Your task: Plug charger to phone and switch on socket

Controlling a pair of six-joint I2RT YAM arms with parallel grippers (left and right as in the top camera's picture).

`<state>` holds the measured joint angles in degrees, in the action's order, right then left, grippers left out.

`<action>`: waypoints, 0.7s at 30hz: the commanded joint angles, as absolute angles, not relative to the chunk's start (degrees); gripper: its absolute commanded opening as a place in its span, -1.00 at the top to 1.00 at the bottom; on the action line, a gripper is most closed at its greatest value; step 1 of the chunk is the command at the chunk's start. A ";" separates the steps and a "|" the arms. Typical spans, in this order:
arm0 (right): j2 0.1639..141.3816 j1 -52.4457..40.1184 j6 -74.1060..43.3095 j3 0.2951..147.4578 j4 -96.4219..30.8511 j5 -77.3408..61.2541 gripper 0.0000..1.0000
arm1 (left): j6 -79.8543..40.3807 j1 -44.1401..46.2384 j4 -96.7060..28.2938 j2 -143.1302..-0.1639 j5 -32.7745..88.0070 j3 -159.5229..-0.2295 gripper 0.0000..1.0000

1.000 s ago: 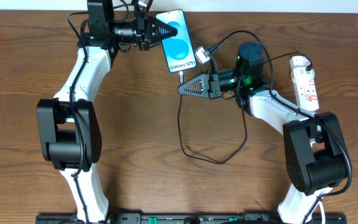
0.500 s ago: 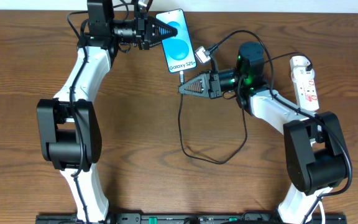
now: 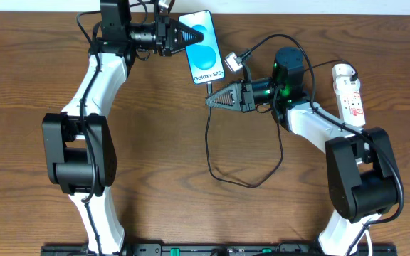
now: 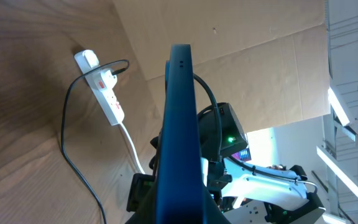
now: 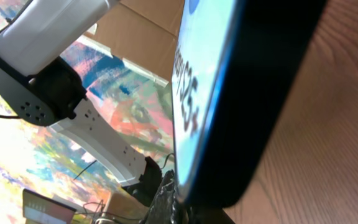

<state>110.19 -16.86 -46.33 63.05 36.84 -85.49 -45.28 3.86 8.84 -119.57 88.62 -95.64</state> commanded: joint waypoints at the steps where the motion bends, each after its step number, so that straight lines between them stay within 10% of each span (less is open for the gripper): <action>1: 109.73 -16.60 -46.68 62.98 36.86 -89.12 0.98 | -43.46 3.42 9.17 -117.78 90.04 -95.83 0.85; 21: 109.82 -16.58 -46.65 62.92 36.21 -89.36 0.98 | -43.77 3.25 9.10 -117.78 90.04 -95.83 0.85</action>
